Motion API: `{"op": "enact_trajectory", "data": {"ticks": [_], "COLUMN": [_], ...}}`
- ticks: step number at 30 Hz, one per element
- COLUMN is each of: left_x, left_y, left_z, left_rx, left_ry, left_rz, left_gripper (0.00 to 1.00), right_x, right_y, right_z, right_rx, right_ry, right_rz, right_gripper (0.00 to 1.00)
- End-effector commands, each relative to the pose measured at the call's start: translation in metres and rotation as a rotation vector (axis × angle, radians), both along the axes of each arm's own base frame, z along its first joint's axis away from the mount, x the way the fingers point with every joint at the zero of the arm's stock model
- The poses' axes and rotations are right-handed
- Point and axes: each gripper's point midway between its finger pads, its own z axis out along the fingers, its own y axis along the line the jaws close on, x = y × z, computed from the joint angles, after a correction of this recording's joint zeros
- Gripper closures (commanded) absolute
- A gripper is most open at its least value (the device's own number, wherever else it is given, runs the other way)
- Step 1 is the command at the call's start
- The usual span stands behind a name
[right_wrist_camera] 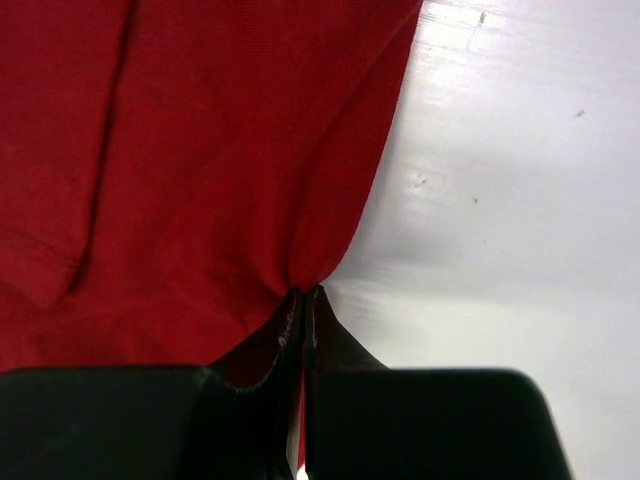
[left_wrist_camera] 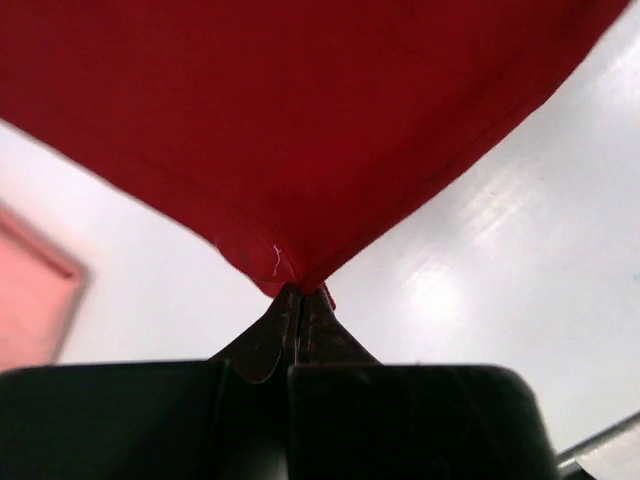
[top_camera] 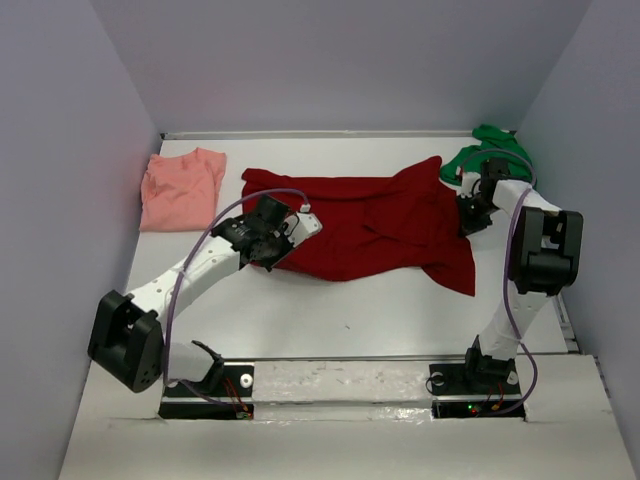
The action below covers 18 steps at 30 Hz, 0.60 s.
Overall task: Fold and stack the t-shirts
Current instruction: Flatten the tshirt out
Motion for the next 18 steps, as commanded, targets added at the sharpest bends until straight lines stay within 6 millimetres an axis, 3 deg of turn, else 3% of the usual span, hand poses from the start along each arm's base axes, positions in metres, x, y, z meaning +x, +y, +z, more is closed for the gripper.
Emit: {"op": "enact_trajectory", "data": {"ticks": [1, 6, 9, 13, 18], "left_x": [0.031, 0.049, 0.053, 0.067, 0.091], "left_y": [0.012, 0.041, 0.051, 0.064, 0.085], "left_z": [0.061, 0.087, 0.089, 0.098, 0.126], "left_rx": [-0.007, 0.077, 0.117, 0.167, 0.181], "left_ry": [-0.224, -0.415, -0.458, -0.546, -0.681], "left_rz": [0.132, 0.220, 0.247, 0.298, 0.399], "left_gripper": [1.00, 1.00, 1.00, 1.00, 1.00], "right_x": [0.009, 0.017, 0.025, 0.049, 0.082], "right_y": [0.002, 0.002, 0.000, -0.002, -0.004], "right_z": [0.052, 0.095, 0.112, 0.143, 0.160], "right_rx": [0.013, 0.001, -0.007, -0.012, 0.000], "right_ry": [-0.116, -0.230, -0.277, -0.360, -0.418], "right_rz": [0.013, 0.008, 0.005, -0.001, -0.003], "right_gripper": [1.00, 1.00, 1.00, 1.00, 1.00]}}
